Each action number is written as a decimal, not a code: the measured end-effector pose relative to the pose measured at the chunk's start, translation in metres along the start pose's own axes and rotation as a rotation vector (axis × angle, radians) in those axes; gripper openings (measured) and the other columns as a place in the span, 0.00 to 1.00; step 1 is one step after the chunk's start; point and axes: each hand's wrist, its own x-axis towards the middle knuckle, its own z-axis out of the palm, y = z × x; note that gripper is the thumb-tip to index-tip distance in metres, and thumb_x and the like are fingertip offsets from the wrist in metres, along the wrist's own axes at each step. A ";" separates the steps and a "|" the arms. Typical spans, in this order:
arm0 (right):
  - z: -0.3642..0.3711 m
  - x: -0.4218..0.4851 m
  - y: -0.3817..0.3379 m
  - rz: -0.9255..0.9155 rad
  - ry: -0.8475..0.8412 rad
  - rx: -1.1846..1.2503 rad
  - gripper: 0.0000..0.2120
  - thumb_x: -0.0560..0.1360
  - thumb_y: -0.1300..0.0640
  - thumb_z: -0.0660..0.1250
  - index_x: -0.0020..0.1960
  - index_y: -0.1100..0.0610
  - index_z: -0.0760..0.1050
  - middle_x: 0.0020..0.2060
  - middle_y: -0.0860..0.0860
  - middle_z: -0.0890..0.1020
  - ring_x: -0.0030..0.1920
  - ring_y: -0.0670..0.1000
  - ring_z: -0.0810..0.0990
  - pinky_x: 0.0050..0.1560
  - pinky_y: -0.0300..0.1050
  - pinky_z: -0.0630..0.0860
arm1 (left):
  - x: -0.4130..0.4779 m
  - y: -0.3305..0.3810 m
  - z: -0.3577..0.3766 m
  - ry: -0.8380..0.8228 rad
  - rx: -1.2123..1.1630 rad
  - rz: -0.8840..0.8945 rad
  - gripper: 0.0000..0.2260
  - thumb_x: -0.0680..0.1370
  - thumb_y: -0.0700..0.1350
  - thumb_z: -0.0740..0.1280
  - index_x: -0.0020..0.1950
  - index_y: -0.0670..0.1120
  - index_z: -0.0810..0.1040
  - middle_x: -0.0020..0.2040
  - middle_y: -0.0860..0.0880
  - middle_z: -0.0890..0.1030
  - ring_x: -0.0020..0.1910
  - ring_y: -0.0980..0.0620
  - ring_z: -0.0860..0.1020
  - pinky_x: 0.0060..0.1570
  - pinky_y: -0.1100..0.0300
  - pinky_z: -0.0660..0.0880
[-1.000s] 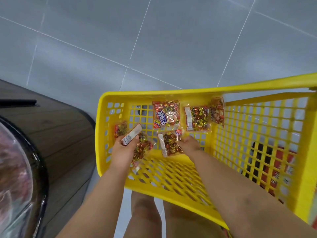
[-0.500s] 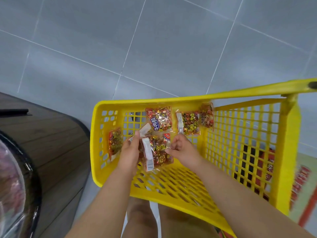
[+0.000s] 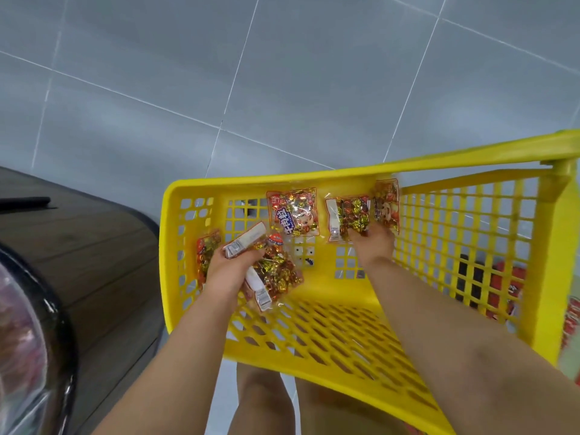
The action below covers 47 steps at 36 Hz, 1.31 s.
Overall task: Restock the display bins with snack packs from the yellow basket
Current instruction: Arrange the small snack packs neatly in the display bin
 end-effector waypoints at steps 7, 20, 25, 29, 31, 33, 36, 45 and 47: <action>0.010 0.019 -0.011 0.098 -0.054 -0.163 0.36 0.70 0.38 0.69 0.65 0.64 0.66 0.63 0.62 0.72 0.66 0.60 0.68 0.62 0.50 0.69 | 0.011 -0.006 -0.005 0.058 -0.030 0.005 0.15 0.70 0.45 0.76 0.56 0.51 0.83 0.45 0.46 0.83 0.41 0.45 0.79 0.38 0.52 0.75; -0.001 -0.020 0.001 0.066 -0.327 0.260 0.15 0.71 0.52 0.73 0.55 0.54 0.76 0.49 0.51 0.81 0.43 0.48 0.79 0.41 0.37 0.74 | -0.006 -0.005 0.003 0.152 -0.003 0.022 0.20 0.69 0.47 0.78 0.58 0.47 0.78 0.51 0.43 0.83 0.48 0.41 0.82 0.48 0.42 0.80; -0.036 -0.055 -0.013 0.019 -0.293 0.249 0.16 0.73 0.55 0.72 0.58 0.54 0.73 0.53 0.50 0.78 0.42 0.46 0.75 0.39 0.33 0.71 | -0.034 0.010 0.000 0.154 -0.044 0.063 0.19 0.70 0.47 0.77 0.57 0.47 0.77 0.52 0.40 0.82 0.49 0.38 0.82 0.49 0.37 0.79; -0.062 -0.093 -0.037 -0.090 -0.332 0.210 0.29 0.73 0.54 0.72 0.70 0.58 0.66 0.61 0.54 0.76 0.46 0.46 0.72 0.31 0.25 0.69 | -0.064 0.022 -0.011 0.124 -0.125 0.099 0.19 0.70 0.43 0.77 0.60 0.45 0.78 0.52 0.42 0.84 0.50 0.42 0.83 0.52 0.42 0.79; -0.074 -0.116 -0.051 -0.136 -0.347 0.192 0.35 0.73 0.53 0.72 0.74 0.58 0.60 0.69 0.54 0.71 0.57 0.50 0.74 0.48 0.30 0.71 | -0.084 0.029 -0.018 0.111 -0.150 0.131 0.15 0.71 0.42 0.76 0.57 0.47 0.81 0.49 0.46 0.85 0.48 0.46 0.84 0.52 0.47 0.79; -0.085 -0.142 -0.067 -0.202 -0.364 0.173 0.33 0.73 0.54 0.72 0.73 0.58 0.62 0.68 0.54 0.72 0.56 0.49 0.73 0.52 0.37 0.67 | -0.107 0.036 -0.027 0.106 -0.201 0.162 0.12 0.71 0.41 0.75 0.53 0.47 0.81 0.44 0.48 0.86 0.41 0.48 0.84 0.46 0.52 0.79; -0.096 -0.180 -0.087 -0.298 -0.352 0.159 0.28 0.74 0.55 0.70 0.69 0.60 0.66 0.57 0.50 0.78 0.48 0.48 0.76 0.43 0.33 0.70 | -0.140 0.043 -0.045 0.121 -0.271 0.155 0.14 0.72 0.42 0.75 0.56 0.45 0.77 0.44 0.43 0.81 0.40 0.44 0.80 0.41 0.51 0.75; -0.077 -0.297 -0.126 -0.572 -0.352 0.029 0.07 0.71 0.58 0.69 0.49 0.53 0.75 0.42 0.52 0.81 0.39 0.50 0.79 0.39 0.42 0.75 | -0.224 0.027 -0.143 0.057 -0.368 0.336 0.14 0.75 0.40 0.71 0.60 0.45 0.80 0.43 0.35 0.80 0.30 0.45 0.77 0.26 0.58 0.72; -0.058 -0.327 -0.126 -0.615 -0.366 0.033 0.06 0.70 0.59 0.68 0.47 0.53 0.76 0.40 0.53 0.82 0.39 0.53 0.79 0.42 0.45 0.76 | -0.239 0.015 -0.176 0.104 -0.401 0.352 0.15 0.73 0.40 0.74 0.58 0.41 0.79 0.47 0.34 0.81 0.39 0.42 0.79 0.38 0.48 0.75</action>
